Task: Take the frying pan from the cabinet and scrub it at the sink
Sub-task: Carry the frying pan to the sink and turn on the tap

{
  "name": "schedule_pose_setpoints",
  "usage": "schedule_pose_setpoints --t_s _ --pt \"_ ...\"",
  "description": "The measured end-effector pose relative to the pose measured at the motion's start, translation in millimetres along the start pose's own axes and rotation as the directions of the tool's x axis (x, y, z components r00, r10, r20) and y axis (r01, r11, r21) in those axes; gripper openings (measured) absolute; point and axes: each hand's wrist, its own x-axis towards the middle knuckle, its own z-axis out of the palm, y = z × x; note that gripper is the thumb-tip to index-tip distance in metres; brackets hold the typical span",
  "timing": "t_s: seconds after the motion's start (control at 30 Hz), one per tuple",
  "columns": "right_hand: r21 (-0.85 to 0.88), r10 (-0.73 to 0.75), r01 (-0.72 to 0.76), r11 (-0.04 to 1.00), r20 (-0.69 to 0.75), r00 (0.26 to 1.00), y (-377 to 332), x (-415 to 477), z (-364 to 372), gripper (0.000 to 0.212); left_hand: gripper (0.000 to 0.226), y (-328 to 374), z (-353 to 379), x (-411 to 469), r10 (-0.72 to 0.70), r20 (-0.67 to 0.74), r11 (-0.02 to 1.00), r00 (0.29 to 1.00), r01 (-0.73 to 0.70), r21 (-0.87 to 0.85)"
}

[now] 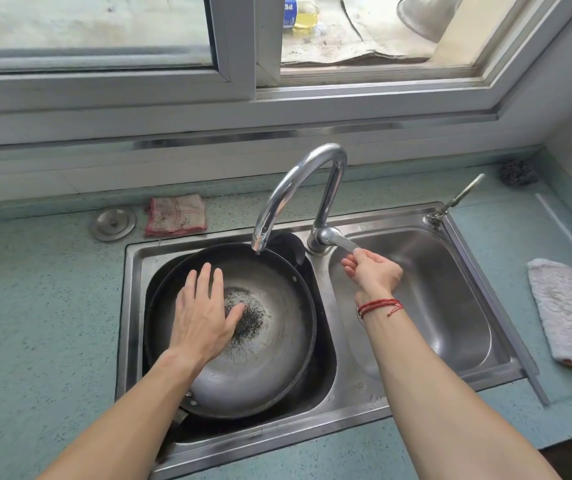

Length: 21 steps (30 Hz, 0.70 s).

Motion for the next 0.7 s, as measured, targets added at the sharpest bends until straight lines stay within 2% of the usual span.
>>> schedule_pose_setpoints --t_s 0.1,0.3,0.47,0.7 --pt "0.003 -0.011 0.011 1.000 0.001 1.000 -1.8 -1.7 0.5 0.011 0.077 -1.3 1.0 0.7 -0.008 0.005 1.000 1.000 0.008 -0.009" --pt "-0.006 -0.025 0.025 1.000 0.001 1.000 -4.6 -5.5 1.9 0.011 0.076 -0.3 1.5 3.0 -0.014 0.019 1.000 1.000 0.014 -0.023" --pt "-0.020 -0.032 0.032 0.999 -0.005 0.999 -5.3 -6.6 2.5 0.003 0.076 -0.3 1.4 5.4 -0.014 0.033 1.000 0.999 0.015 -0.026" --pt "-0.029 -0.034 0.034 0.999 -0.001 0.999 -3.8 -7.2 1.9 0.002 0.076 -2.2 2.3 6.8 -0.010 0.048 0.999 0.999 0.011 -0.033"
